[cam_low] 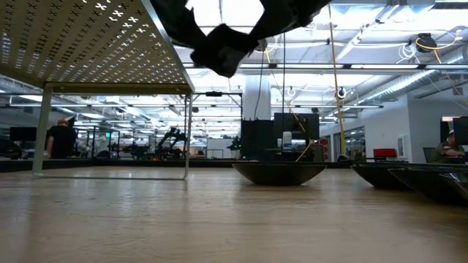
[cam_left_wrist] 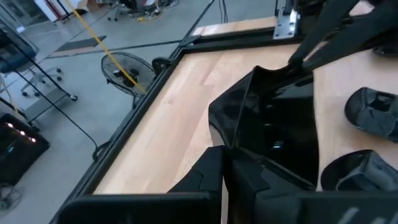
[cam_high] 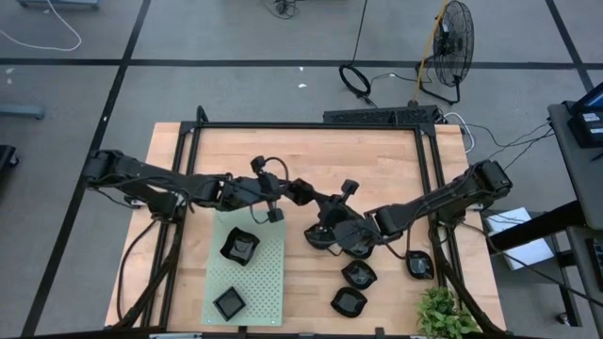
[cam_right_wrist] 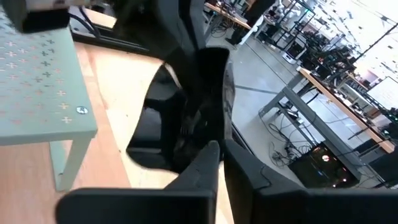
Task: Pick & Place Mini shaped plates
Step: Stack the distorted square plate on top of the other distorted square plates on the shelf
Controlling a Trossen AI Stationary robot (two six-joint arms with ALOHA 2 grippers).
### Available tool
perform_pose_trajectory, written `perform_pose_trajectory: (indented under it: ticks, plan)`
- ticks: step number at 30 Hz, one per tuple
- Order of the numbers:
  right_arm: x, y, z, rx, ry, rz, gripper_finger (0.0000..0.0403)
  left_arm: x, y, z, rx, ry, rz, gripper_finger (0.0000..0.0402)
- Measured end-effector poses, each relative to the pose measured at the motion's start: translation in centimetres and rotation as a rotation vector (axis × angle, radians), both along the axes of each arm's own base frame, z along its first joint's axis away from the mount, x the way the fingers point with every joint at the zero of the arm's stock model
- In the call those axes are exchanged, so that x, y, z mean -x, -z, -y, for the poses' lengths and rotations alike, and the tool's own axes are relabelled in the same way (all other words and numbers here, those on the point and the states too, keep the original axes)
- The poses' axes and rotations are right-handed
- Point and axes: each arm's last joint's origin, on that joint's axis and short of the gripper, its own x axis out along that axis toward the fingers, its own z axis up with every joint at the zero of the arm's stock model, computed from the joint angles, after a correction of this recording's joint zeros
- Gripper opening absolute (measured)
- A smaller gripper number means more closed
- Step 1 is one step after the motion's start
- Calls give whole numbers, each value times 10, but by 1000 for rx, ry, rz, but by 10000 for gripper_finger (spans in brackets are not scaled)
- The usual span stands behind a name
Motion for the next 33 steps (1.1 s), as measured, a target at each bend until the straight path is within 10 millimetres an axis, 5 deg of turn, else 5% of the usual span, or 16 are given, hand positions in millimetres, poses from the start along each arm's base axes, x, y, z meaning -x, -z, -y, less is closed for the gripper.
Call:
perform_pose_trajectory:
  ticks: [14,24,33]
  plan:
    - [9,-4,-33,-4,-98,38,156,64,-39,9,90,68,-51,7]
    - [9,-4,-32,-5,-94,39,164,105,-73,38,526,227,-300,3]
    - [8,-4,-31,-17,-87,47,161,120,-68,52,598,217,-433,8]
